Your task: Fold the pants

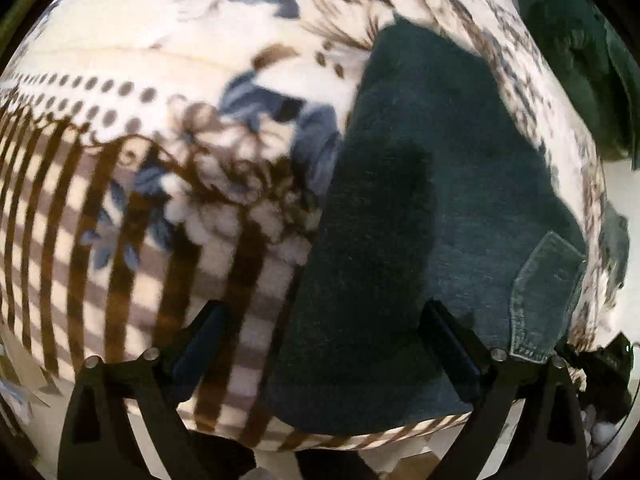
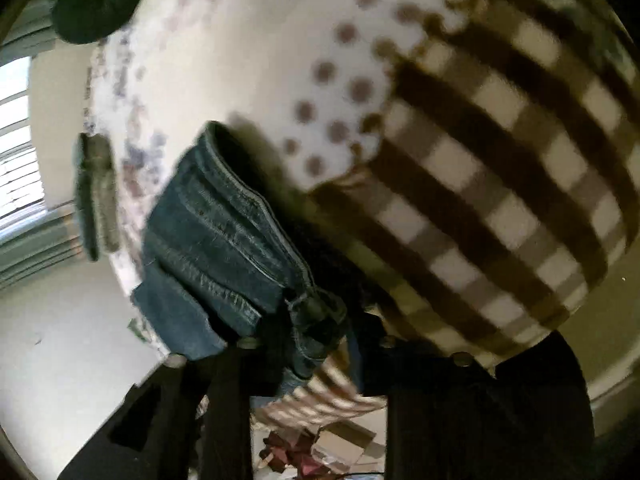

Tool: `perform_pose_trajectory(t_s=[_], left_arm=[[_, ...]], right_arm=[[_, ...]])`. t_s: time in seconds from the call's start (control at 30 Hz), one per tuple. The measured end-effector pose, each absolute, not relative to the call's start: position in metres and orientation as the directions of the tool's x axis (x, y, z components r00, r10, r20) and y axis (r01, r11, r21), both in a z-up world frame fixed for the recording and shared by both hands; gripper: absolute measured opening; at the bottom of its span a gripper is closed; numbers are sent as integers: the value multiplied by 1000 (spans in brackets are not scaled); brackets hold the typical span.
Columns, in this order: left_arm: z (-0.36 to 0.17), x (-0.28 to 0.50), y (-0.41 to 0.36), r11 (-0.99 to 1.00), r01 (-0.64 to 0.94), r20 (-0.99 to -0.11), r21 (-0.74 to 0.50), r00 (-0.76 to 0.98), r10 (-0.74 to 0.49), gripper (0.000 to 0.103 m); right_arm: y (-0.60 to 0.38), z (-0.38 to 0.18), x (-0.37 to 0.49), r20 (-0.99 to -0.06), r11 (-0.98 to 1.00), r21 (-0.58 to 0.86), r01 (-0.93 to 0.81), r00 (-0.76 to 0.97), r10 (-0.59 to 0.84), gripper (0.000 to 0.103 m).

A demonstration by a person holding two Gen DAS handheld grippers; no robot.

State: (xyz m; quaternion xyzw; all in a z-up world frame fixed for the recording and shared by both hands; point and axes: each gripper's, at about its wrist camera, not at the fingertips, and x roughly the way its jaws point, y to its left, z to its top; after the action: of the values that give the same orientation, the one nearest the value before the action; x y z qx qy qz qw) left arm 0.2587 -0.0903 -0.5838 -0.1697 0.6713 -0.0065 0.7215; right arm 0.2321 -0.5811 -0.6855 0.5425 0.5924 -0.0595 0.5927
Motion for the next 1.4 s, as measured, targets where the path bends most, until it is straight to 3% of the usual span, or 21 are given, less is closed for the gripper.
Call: perform_pose_trajectory(t_s=[0.03,0.17,0.37,0.57,0.7,0.87,0.9,0.93,1.0,1.17,1.4], left_arm=[[-578,258,-88,939,-219,-963,-264,118,-243,101],[-569,255,-75,904,-238,-931,-356,178,-320,101],[-600,260,-69,852,-274,-893,-446,196,-405,101],[-599,271,-70,829,-230,-853,-509,259,-452,101],[-605,277,-69,820,-209,-836,-533,280,-472,102],[-601,279,-70,819,-200,-829,-537,307,-468,102],[-598,280,-73,830,-179,-831,-528,309,-462,101],[-596,283,-77,840,-165,-837,-517,306,-455,94],[-593,284,-81,853,-134,-840,-505,304,-449,60],[-582,284,-72,826,-154,-818,-542,321,-477,27],[-516,287,-78,830,-120,-807,-545,343,-480,23]], right_arm=[[-581,-680,231,-762,407,580,705,294,577,53],[-577,-661,214,-699,358,656,664,355,621,73],[-539,-720,213,-590,232,705,670,373,716,74],[-528,-743,229,-501,141,794,592,505,703,77],[-515,-744,245,-509,173,805,568,510,694,87],[-502,-736,262,-507,198,824,530,538,674,86],[-503,-735,264,-511,206,825,526,539,669,80],[-502,-732,265,-518,218,824,524,537,666,69],[-496,-727,270,-517,234,829,508,539,665,60],[-489,-713,280,-545,287,819,496,521,657,43],[-483,-661,284,-556,323,819,475,511,656,36]])
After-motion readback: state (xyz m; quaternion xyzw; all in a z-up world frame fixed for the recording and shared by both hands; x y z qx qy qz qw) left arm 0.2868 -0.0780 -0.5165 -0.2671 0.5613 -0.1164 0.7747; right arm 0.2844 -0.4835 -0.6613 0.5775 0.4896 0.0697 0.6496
